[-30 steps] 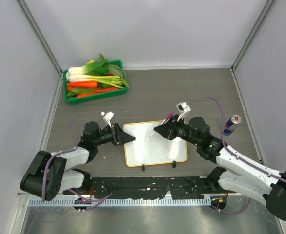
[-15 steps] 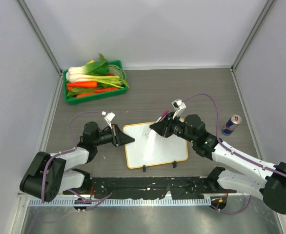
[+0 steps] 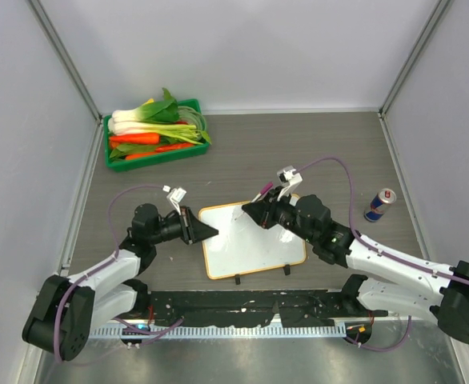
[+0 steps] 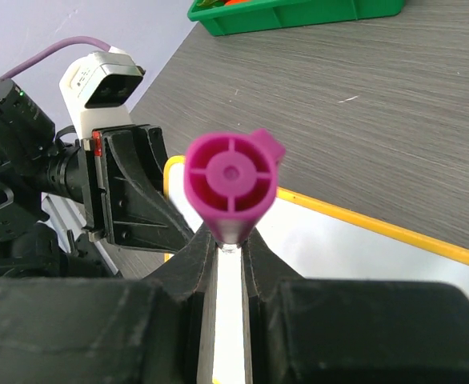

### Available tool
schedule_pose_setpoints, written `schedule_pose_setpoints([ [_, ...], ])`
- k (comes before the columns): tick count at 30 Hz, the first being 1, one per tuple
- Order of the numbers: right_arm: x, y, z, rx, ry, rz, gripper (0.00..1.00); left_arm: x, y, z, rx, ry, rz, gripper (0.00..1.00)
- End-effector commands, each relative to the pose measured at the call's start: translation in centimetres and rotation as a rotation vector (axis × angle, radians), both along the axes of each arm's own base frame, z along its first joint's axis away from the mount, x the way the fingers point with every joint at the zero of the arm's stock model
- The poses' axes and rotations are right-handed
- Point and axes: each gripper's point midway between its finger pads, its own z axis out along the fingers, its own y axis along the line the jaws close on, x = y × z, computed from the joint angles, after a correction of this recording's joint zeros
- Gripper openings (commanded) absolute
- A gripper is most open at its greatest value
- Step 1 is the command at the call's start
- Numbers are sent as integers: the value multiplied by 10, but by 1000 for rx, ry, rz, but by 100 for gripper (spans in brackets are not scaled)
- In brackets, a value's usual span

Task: Write a sentence on the whiteboard
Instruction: Hold the whiteboard on the whiteboard stand.

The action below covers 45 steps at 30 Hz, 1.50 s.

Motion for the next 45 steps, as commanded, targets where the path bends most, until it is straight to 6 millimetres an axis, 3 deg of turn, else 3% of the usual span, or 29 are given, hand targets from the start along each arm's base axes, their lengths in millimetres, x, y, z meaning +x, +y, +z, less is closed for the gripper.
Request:
schedule_pose_setpoints([
  [1,10,0,43,61,-116,-85,1,6,11,-18,70,-26,76,0],
  [34,24,28,31,12,-126,-187,1,8,6,-26,63,26,42,0],
  [45,28,31,17,-34,-109,-201,1,8,4,-26,56,27,33,0],
])
